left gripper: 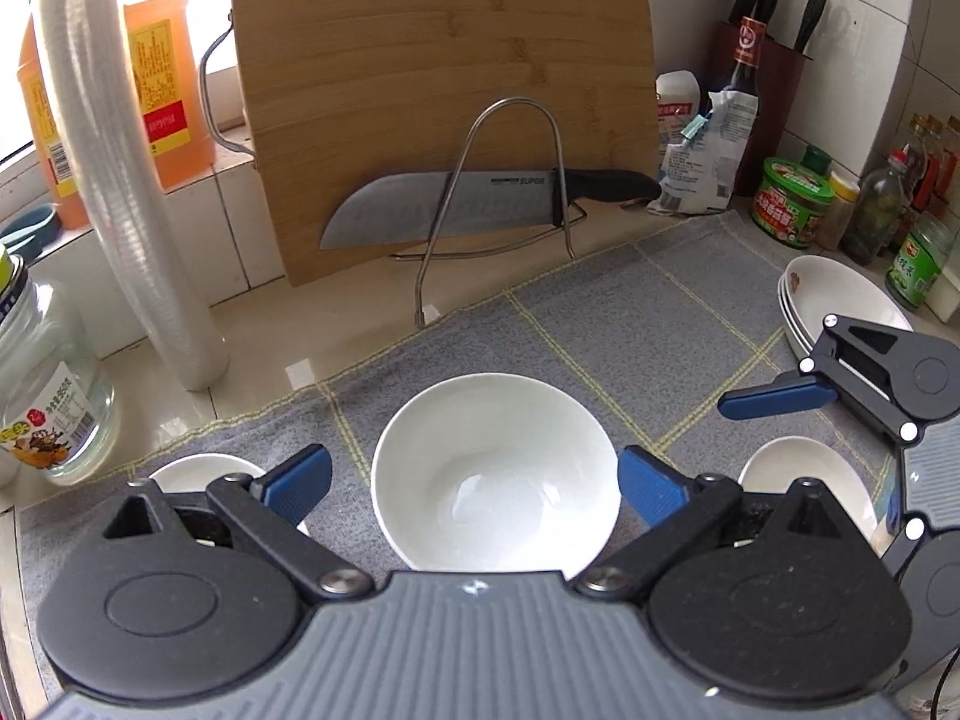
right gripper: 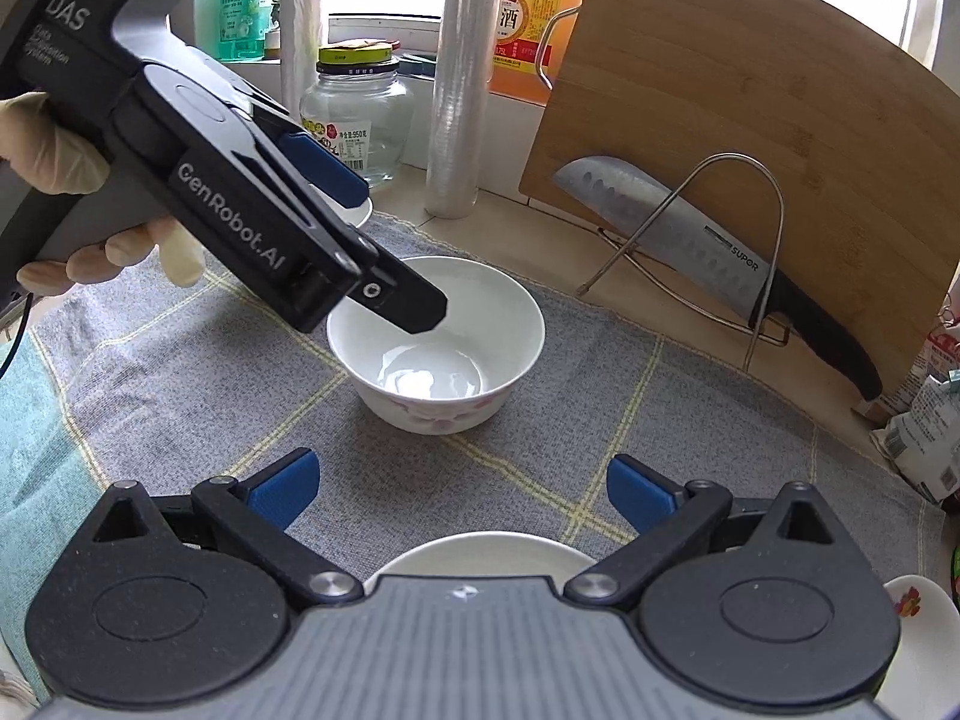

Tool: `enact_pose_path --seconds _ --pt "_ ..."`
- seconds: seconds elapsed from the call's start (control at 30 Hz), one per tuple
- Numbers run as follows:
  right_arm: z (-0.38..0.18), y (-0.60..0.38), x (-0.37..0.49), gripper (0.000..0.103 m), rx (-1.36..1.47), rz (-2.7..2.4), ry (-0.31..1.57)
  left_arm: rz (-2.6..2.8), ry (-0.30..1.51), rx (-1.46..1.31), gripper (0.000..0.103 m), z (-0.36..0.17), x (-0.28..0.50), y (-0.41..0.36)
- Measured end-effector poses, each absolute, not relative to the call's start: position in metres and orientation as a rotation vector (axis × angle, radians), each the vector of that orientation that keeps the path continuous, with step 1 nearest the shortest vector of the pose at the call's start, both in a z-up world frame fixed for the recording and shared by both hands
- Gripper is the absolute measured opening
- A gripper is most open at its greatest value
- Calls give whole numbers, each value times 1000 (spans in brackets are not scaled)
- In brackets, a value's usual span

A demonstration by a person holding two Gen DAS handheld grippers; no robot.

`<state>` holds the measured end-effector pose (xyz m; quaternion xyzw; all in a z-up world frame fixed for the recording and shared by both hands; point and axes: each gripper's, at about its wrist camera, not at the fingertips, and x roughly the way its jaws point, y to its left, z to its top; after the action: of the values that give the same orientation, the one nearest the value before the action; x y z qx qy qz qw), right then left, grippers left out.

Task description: Organize plates and bowls

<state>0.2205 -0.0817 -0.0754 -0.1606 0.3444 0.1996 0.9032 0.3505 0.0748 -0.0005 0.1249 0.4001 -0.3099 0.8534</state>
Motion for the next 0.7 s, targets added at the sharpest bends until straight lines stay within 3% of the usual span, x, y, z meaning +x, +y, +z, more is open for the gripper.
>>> enact_pose_path --seconds 0.47,0.57,0.7 --pt "-83 -63 244 103 -367 424 740 -722 954 311 100 -21 386 62" --pt "-84 -60 250 101 -365 430 750 -728 963 312 99 -23 390 61" --pt "-86 -58 257 90 -361 441 767 -712 970 334 97 -26 393 61"
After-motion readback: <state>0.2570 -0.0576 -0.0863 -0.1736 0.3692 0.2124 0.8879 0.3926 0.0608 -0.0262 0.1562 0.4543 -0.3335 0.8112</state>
